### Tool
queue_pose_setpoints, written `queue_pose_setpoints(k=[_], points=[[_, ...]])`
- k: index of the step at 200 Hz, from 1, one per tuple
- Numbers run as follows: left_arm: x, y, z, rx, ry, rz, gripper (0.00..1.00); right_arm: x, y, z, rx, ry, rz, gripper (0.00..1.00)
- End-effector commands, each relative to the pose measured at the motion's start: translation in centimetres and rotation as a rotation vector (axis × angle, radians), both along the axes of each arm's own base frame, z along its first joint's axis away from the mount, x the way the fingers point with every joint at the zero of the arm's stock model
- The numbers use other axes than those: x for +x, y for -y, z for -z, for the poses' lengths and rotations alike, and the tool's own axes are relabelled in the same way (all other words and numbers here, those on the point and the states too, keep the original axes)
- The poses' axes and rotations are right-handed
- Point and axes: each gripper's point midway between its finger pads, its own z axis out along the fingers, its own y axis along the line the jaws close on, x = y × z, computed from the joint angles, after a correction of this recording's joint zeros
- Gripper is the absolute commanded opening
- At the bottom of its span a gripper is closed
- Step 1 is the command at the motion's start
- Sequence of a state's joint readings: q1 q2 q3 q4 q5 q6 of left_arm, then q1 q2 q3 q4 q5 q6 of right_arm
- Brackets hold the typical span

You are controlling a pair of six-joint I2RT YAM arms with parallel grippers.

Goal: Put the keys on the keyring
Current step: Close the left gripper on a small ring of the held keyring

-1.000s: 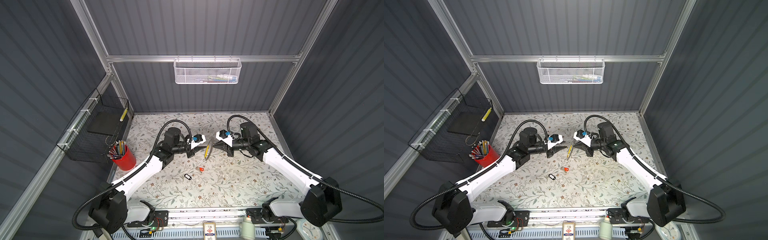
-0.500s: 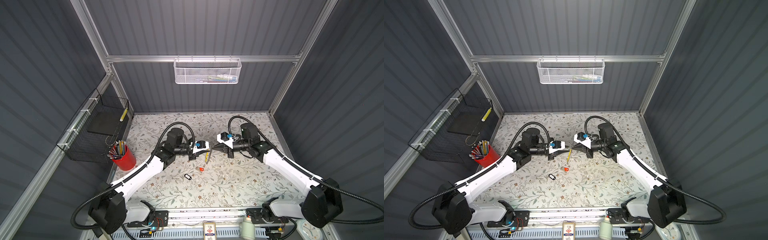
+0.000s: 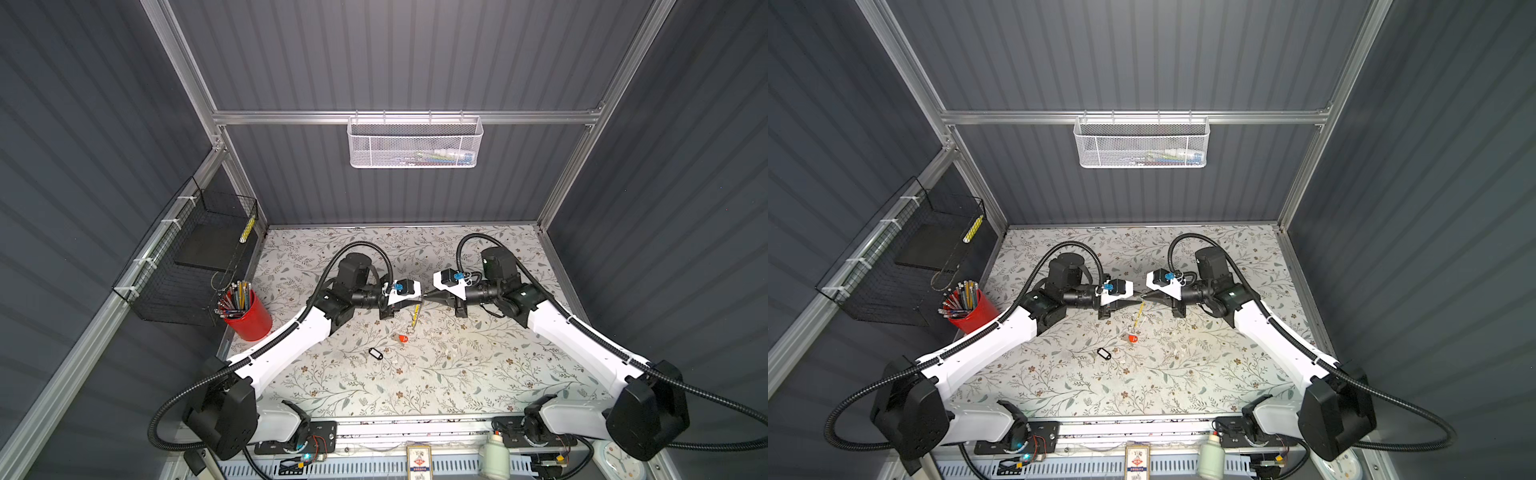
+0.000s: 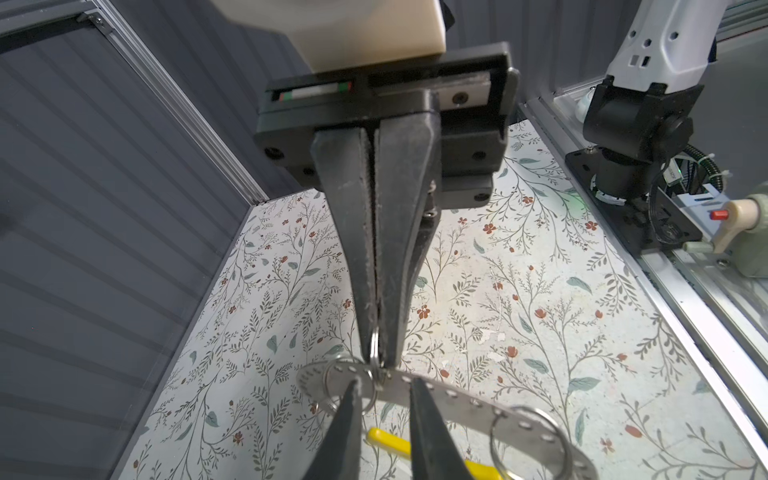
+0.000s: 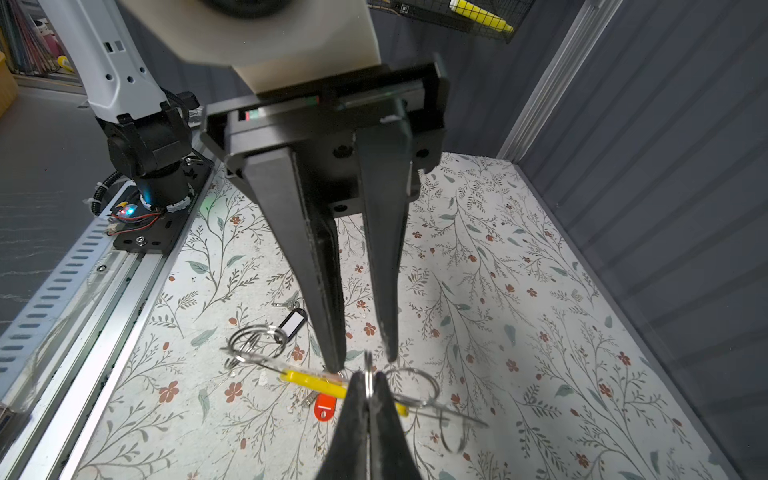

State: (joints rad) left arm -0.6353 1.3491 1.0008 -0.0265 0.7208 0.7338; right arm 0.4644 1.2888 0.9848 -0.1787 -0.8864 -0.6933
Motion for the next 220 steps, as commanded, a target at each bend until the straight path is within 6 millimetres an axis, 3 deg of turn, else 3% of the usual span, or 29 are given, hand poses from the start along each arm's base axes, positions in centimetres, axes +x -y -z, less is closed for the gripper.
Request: queue_pose_setpoints(k=[1, 48, 85, 134, 185, 190, 220], points=[[-0.6, 0.6, -1.2, -0.014, 0.016, 0.044, 0.22, -0.3, -0.1, -0.3, 0.006, 0.039, -0.009, 0.05], [-0.8, 0.9, -1.3, -0.014, 0.012, 0.057, 0.15, -0.2, -0.2, -0.4, -0.001, 0.068, -0.003, 0.05], [-1.1, 0.9, -1.1, 0.002, 0.011, 0.072, 0.00, -0.3, -0.2, -0.7, 0.005, 0.086, 0.000, 0.08], [-1.6, 0.7, -1.9, -0.010, 0.016, 0.083, 0.00, 0.0, 1.2, 0.9, -0.036, 0.108, 0.076, 0.32], [-2.3, 0.8, -2.3, -0.055, -0.002, 0.108, 0.00, -0.1, 3.2, 1.8, 0.002, 0.077, 0.153, 0.28], [-2.2, 0.8, -2.3, -0.061, -0.004, 0.106, 0.00, -0.5, 3.4, 0.9, 0.020, 0.098, 0.155, 0.28], [-2.5, 1.0, -2.8, -0.104, -0.022, 0.122, 0.00, -1.2, 3.4, 0.1, 0.066, 0.077, 0.153, 0.24]])
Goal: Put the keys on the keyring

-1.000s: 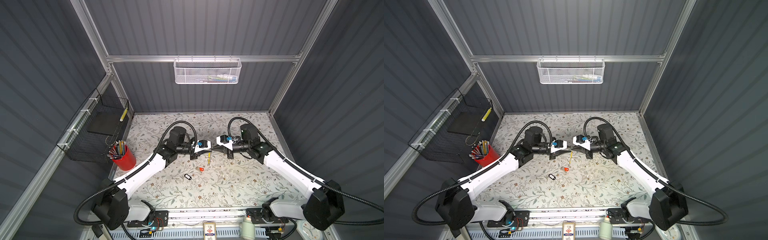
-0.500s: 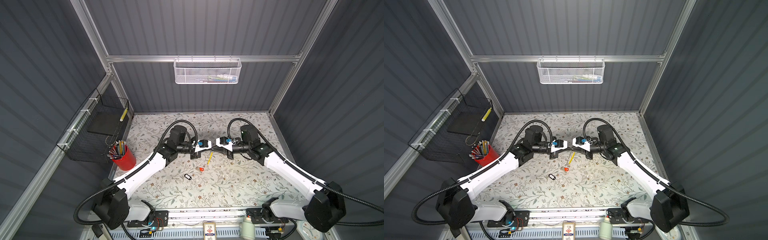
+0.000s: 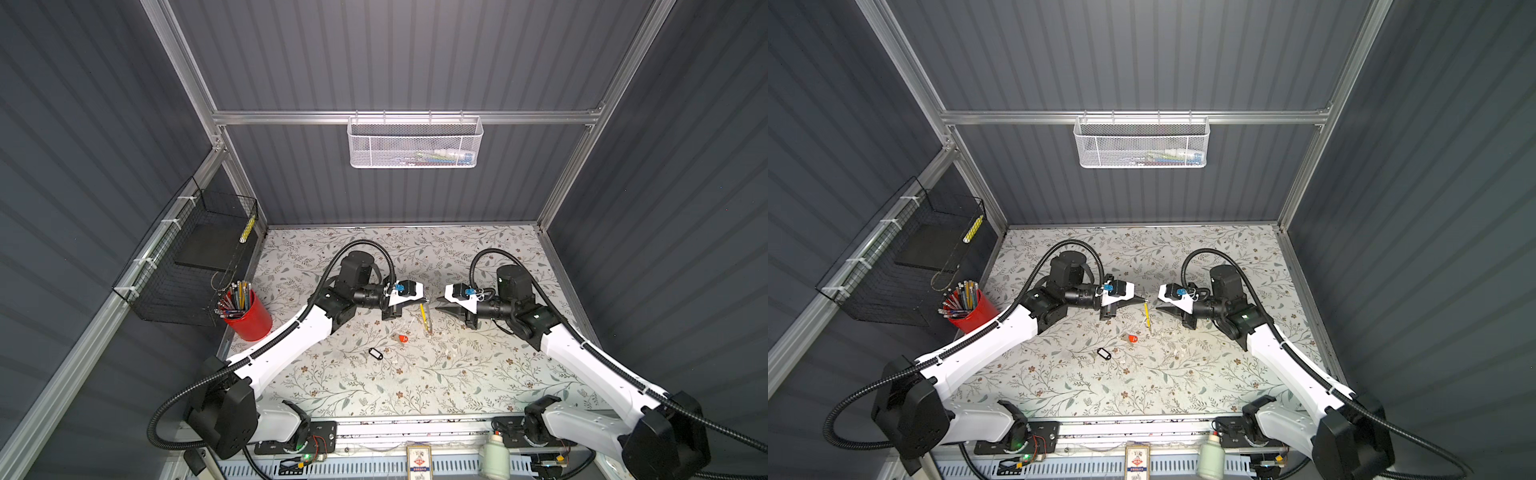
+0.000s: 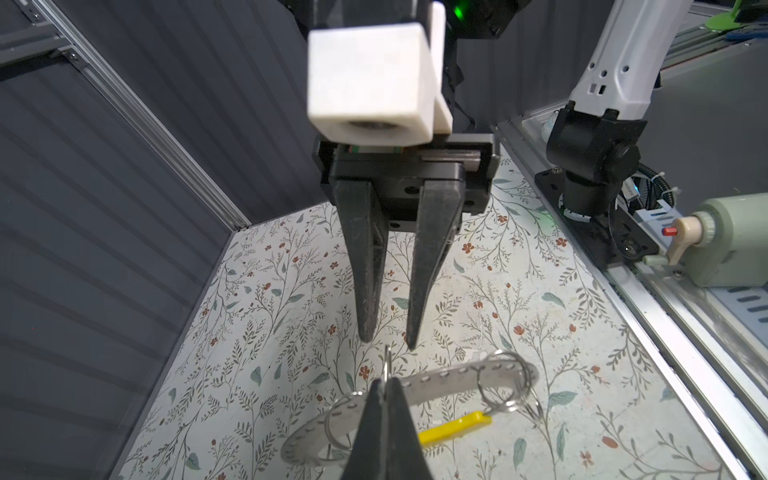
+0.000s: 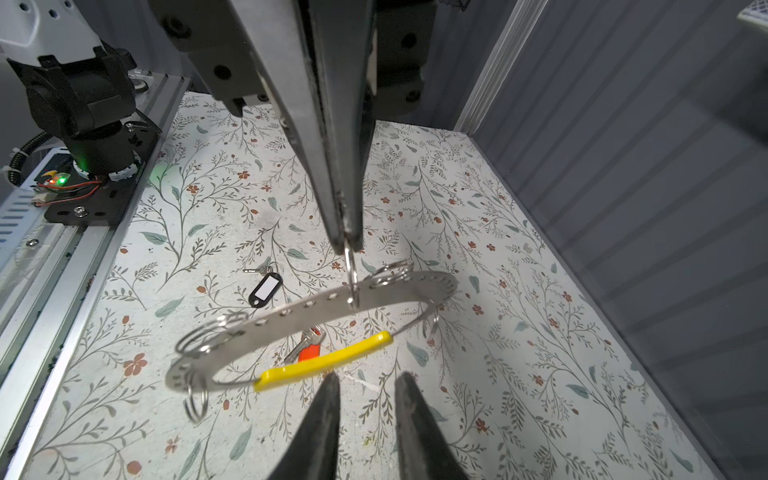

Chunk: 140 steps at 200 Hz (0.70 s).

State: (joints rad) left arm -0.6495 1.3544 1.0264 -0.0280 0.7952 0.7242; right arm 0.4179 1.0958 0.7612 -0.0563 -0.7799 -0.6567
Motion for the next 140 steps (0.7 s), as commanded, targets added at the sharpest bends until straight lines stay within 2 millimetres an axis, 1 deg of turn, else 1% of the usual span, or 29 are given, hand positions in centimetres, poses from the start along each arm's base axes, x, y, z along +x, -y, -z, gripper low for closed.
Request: queue_pose_setpoints(k=[1, 28, 52, 104, 140], points=[[-1.1, 0.2, -1.5, -0.067, -0.011, 0.044, 0.00, -0.5, -0.1, -1.7, 0.068, 0.009, -0.001, 0.24], [-1.2, 0.5, -1.8, -0.079, -0.033, 0.060, 0.00, -1.1, 0.0, -2.5, 0.106, 0.009, -0.003, 0.20], [-1.2, 0.5, -2.1, -0.085, -0.028, 0.065, 0.00, -1.6, 0.0, -3.1, 0.116, 0.000, -0.015, 0.18], [-1.4, 0.8, -3.1, -0.148, -0.049, 0.080, 0.00, -2.0, -0.3, -3.5, 0.154, -0.041, -0.035, 0.19], [-1.5, 1.1, -3.3, -0.183, -0.084, 0.098, 0.00, -1.6, -0.3, -3.7, 0.188, -0.030, -0.011, 0.20]])
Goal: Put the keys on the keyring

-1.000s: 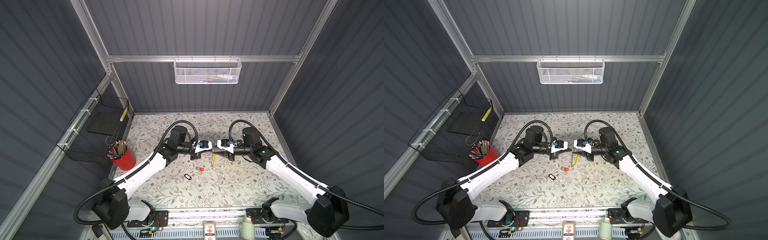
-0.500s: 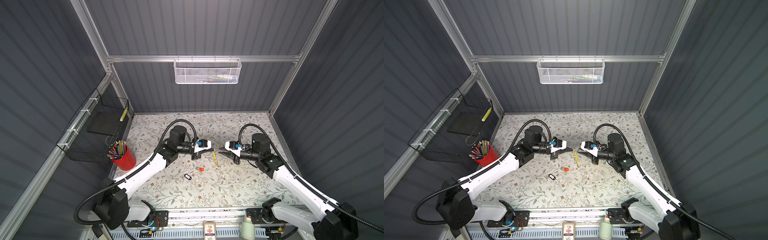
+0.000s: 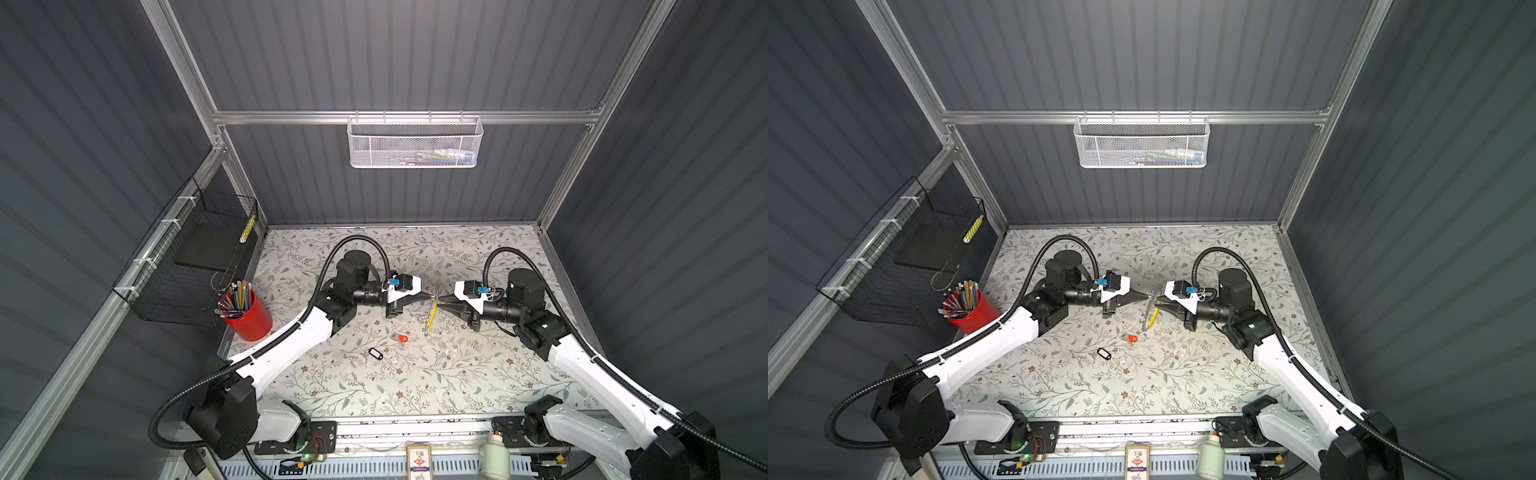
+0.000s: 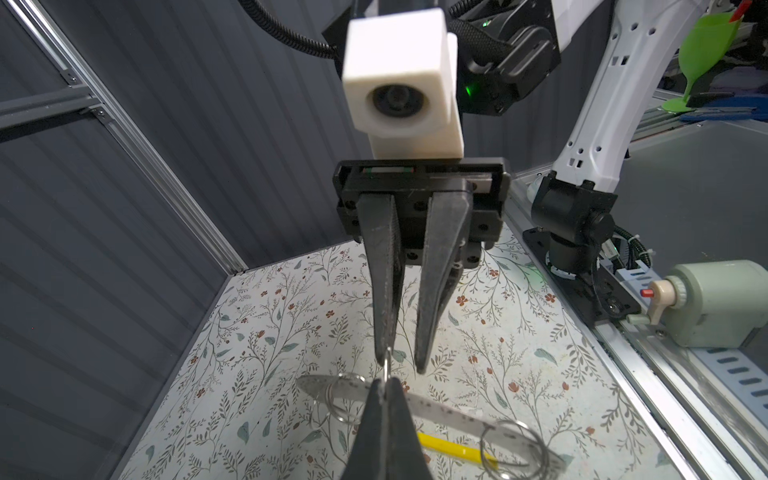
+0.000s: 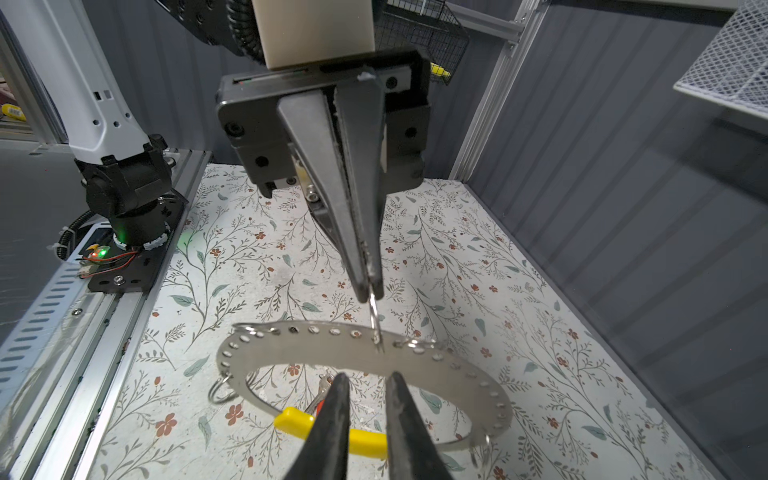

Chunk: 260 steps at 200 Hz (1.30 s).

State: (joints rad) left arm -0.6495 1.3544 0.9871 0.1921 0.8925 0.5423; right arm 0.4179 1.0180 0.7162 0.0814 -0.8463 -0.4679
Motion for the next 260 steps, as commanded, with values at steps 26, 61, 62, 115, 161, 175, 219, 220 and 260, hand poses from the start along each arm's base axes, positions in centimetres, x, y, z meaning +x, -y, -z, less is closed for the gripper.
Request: queue_pose_setpoints(k=[26, 61, 62, 115, 161, 175, 219, 220, 260], points=[[-0.9, 0.4, -1.1, -0.073, -0.043, 0.058, 0.00, 0.0, -0.2, -1.1, 0.078, -0.006, 0.001, 0.20], [-0.9, 0.5, -1.0, -0.072, -0.054, 0.069, 0.00, -0.1, -0.3, -1.8, 0.110, -0.001, -0.009, 0.20], [-1.0, 0.5, -0.9, -0.072, -0.055, 0.070, 0.00, -0.1, -0.3, -1.8, 0.111, -0.001, -0.010, 0.20], [-0.9, 0.5, -1.1, -0.075, -0.048, 0.063, 0.00, -0.5, -0.5, -2.1, 0.122, -0.008, -0.042, 0.18], [-0.9, 0.5, -1.2, -0.078, -0.042, 0.060, 0.00, -0.7, -0.6, -2.0, 0.121, -0.014, -0.054, 0.16], [-0.9, 0.4, -1.4, -0.080, -0.041, 0.060, 0.00, -0.6, -0.6, -1.9, 0.118, -0.015, -0.052, 0.14], [-0.9, 0.5, -0.9, -0.055, -0.045, 0.066, 0.00, -0.6, -0.6, -2.0, 0.112, -0.015, -0.056, 0.01], [-0.9, 0.5, -0.9, -0.053, -0.044, 0.067, 0.00, -0.7, -0.6, -2.0, 0.112, -0.014, -0.056, 0.00], [-0.2, 0.1, 0.2, 0.072, 0.031, 0.025, 0.20, -0.6, -0.3, -1.5, 0.044, -0.028, -0.039, 0.00]])
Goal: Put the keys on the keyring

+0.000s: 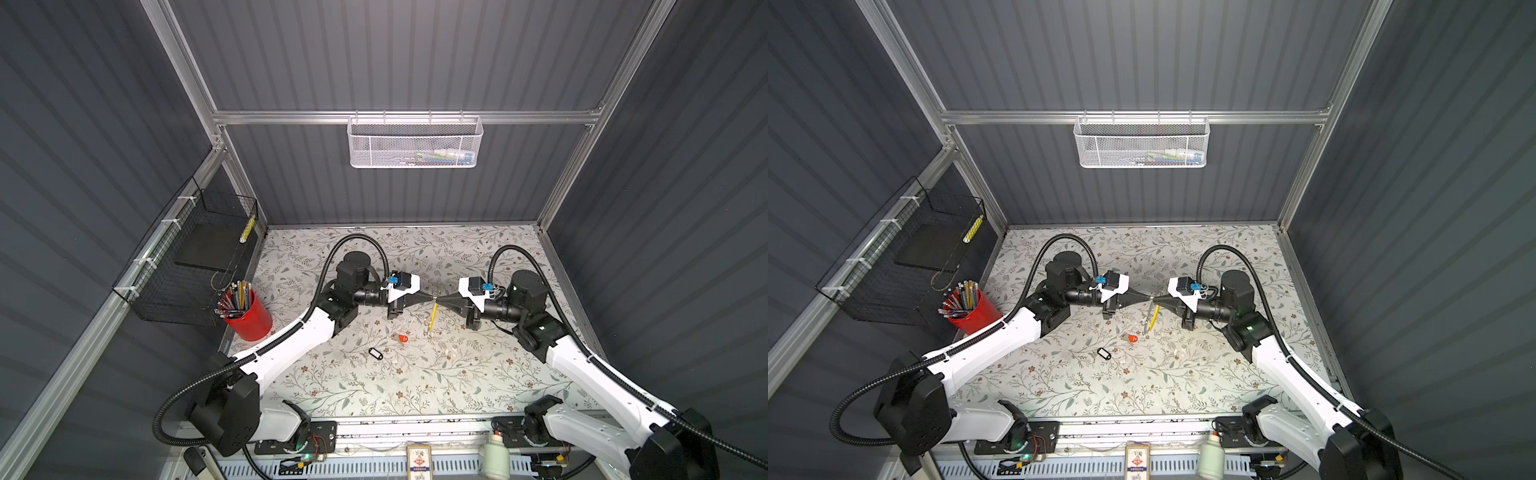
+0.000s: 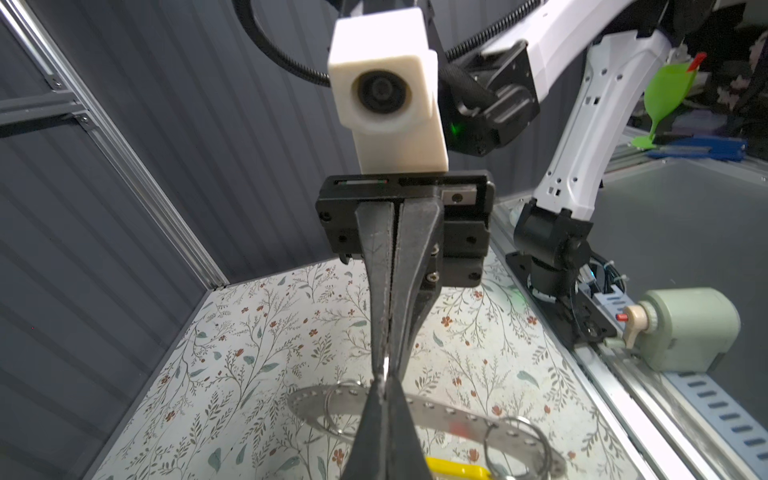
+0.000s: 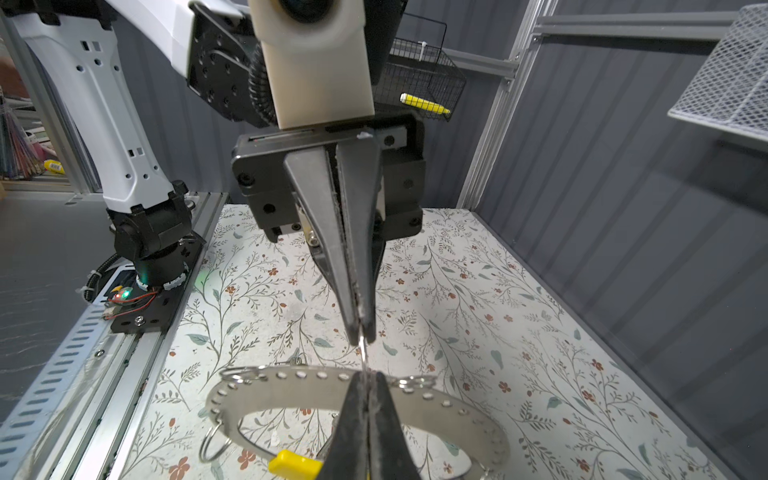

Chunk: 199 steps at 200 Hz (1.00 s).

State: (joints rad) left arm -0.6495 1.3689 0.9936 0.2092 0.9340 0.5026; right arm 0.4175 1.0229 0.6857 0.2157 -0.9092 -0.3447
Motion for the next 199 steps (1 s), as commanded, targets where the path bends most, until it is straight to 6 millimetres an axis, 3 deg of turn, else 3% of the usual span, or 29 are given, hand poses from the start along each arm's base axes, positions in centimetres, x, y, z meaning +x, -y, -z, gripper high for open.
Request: queue_pose_setpoints(k=[1, 38, 91, 187, 191, 199], points=[[0.3, -0.1, 0.3, 0.086, 0.075, -0.012, 0.20, 0.0, 0.2, -0.3, -0.045, 0.005, 0.001, 0.00], [1.3, -0.9, 0.2, 0.210, 0.161, -0.065, 0.27, 0.1, 0.5, 0.5, -0.131, -0.027, 0.014, 0.00], [0.6, -0.3, 1.1, 0.341, 0.214, -0.045, 0.33, 0.5, 0.5, 0.2, -0.166, -0.049, 0.013, 0.00], [0.9, 1.5, 2.4, 0.424, 0.179, -0.057, 0.29, 0.5, 0.3, 0.4, -0.192, -0.057, 0.007, 0.00], [1.1, 1.8, 1.1, 0.403, 0.199, -0.062, 0.28, 0.5, 0.3, 0.4, -0.194, -0.058, 0.008, 0.00], [1.1, 1.8, 0.9, 0.400, 0.197, -0.061, 0.28, 0.5, 0.3, 0.5, -0.197, -0.058, 0.010, 0.00]])
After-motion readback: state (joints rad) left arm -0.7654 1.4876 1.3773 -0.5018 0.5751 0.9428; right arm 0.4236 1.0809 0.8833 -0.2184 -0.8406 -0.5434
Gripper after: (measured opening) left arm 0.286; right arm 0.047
